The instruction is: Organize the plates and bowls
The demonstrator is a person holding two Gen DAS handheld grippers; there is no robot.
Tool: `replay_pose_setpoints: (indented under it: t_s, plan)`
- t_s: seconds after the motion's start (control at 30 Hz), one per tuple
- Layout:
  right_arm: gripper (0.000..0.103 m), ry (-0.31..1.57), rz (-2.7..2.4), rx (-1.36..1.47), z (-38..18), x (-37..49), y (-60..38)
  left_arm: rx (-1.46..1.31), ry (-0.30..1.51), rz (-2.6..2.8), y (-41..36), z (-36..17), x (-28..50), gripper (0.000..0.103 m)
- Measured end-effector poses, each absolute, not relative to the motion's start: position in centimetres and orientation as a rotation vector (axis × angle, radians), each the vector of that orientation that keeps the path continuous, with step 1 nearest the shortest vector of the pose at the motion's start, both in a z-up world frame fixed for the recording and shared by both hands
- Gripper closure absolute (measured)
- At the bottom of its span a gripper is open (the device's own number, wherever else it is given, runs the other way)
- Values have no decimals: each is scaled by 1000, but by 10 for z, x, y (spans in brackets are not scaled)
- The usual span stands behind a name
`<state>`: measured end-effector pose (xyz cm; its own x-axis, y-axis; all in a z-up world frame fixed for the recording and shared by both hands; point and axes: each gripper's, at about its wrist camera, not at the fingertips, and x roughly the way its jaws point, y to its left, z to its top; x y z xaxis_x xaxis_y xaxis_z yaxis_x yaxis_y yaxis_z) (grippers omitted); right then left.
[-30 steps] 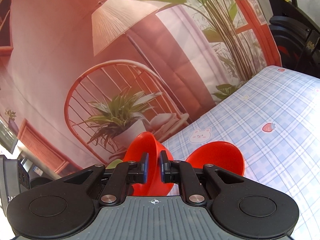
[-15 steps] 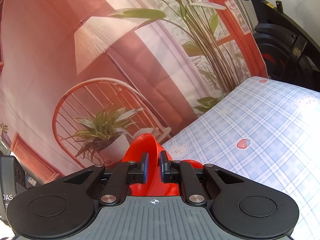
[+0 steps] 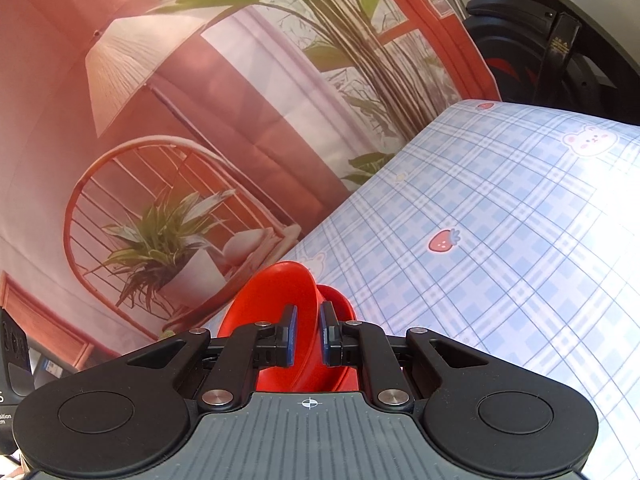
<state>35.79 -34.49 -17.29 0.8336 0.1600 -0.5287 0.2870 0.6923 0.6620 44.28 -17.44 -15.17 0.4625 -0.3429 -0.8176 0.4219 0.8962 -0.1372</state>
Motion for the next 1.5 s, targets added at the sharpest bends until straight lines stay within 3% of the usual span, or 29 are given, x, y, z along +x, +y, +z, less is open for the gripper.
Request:
replay_pose_setpoints:
  t_s: [0.27, 0.37, 0.43, 0.5, 1.0, 1.5]
  plan:
    - [87, 616, -96, 789, -177, 357, -343, 169, 973, -478, -182, -155, 439, 86]
    - [86, 615, -101, 775, -172, 352, -340, 199, 988, -463, -183, -155, 438, 81]
    - [85, 613, -104, 769, -168, 346, -337, 185, 995, -425, -178, -152, 436, 67]
    - [85, 609, -98, 753, -163, 338, -334, 146, 990, -416, -169, -147, 433, 63]
    - [85, 541, -95, 461, -128, 269, -288, 36, 859, -387, -106, -101, 347, 63]
    - [85, 601, -131, 403, -160, 221, -288, -21, 801, -379, -105, -134, 277, 63]
